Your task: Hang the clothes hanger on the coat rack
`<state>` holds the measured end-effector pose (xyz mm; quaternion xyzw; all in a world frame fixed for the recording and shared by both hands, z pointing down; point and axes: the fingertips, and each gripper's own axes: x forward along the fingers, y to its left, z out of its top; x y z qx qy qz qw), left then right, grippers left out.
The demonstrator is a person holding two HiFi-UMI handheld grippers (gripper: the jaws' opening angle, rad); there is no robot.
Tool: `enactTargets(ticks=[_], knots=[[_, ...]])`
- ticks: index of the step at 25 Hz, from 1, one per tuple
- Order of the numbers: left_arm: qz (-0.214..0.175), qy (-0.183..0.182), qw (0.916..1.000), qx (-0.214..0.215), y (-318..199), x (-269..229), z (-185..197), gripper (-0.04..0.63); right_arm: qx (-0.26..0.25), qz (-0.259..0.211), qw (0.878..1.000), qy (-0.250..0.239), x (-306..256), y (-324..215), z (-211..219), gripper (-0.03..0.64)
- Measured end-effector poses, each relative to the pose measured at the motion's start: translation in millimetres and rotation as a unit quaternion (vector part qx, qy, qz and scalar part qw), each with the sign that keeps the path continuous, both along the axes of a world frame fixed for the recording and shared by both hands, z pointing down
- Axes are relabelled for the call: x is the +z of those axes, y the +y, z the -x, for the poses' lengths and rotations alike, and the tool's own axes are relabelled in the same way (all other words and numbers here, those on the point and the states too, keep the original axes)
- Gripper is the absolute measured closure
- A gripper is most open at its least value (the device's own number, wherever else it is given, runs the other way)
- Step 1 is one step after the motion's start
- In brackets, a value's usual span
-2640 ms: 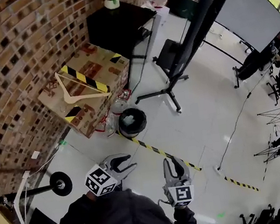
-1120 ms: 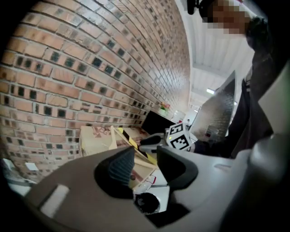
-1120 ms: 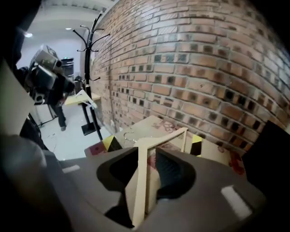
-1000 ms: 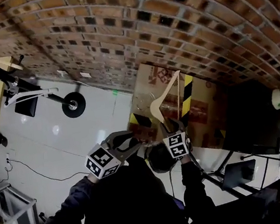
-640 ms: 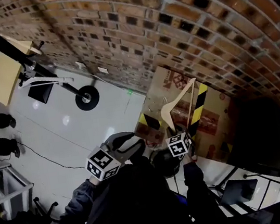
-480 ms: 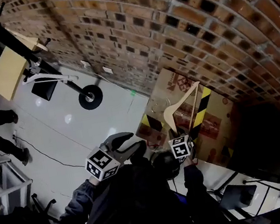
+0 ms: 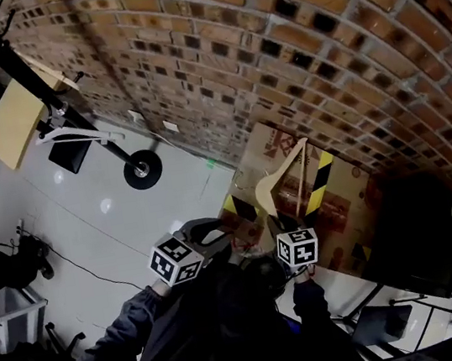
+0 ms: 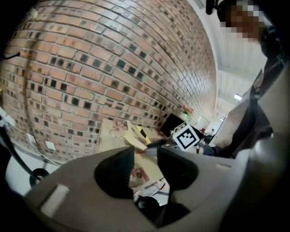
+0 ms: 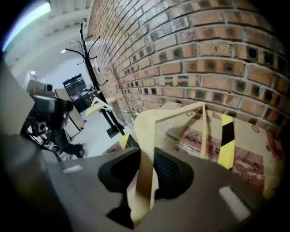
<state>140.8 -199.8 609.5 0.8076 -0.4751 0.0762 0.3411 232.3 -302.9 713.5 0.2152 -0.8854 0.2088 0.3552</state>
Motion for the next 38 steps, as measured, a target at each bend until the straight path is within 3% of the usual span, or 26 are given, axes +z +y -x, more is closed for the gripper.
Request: enactTargets(ticks=[5,9,15,20,22,23,26,33,38], knots=[[0.025,0.049,0.9983,-0.020,-29.1,4.8,-6.3,0.413,-0.021,-0.006,0.997,-0.081,-58.3,22.1,30.6,0.517],[0.015,0.093,0.9943,-0.050,-49.9,-11.8,2.6,0.399,-0.058,-0.031,0.991,-0.117,-90.0,39.7,61.2,0.517],[0.001,0.080,0.9904,-0.112,-47.6,-25.0,37.3,0.408,-0.093,-0.049,0.982,-0.157,-112.1,45.6,96.0,0.517],[-0.006,0.120,0.9787,-0.167,-28.5,-31.1,63.3,0.408,-0.143,-0.052,0.973,-0.172,-125.3,75.1,127.2,0.515],[-0.016,0.117,0.9747,-0.190,-25.0,-35.4,78.3,0.412,-0.175,-0.056,0.966,-0.179,-130.3,92.0,146.0,0.517],[-0.019,0.113,0.9729,-0.201,-22.1,-36.8,86.4,0.472,-0.188,-0.059,0.963,-0.182,-132.6,100.3,154.9,0.515],[-0.022,0.107,0.9682,-0.225,-7.6,-41.8,109.3,0.491,-0.217,-0.071,0.956,-0.182,-136.1,119.8,177.8,0.514],[-0.024,0.052,0.9650,-0.256,33.0,-51.1,159.9,0.537,-0.303,-0.168,0.927,-0.144,-139.6,175.0,235.8,0.457],[-0.022,0.065,0.9618,-0.265,63.4,-56.1,201.7,0.538,-0.346,-0.206,0.902,-0.155,-150.0,207.9,269.9,0.449]])
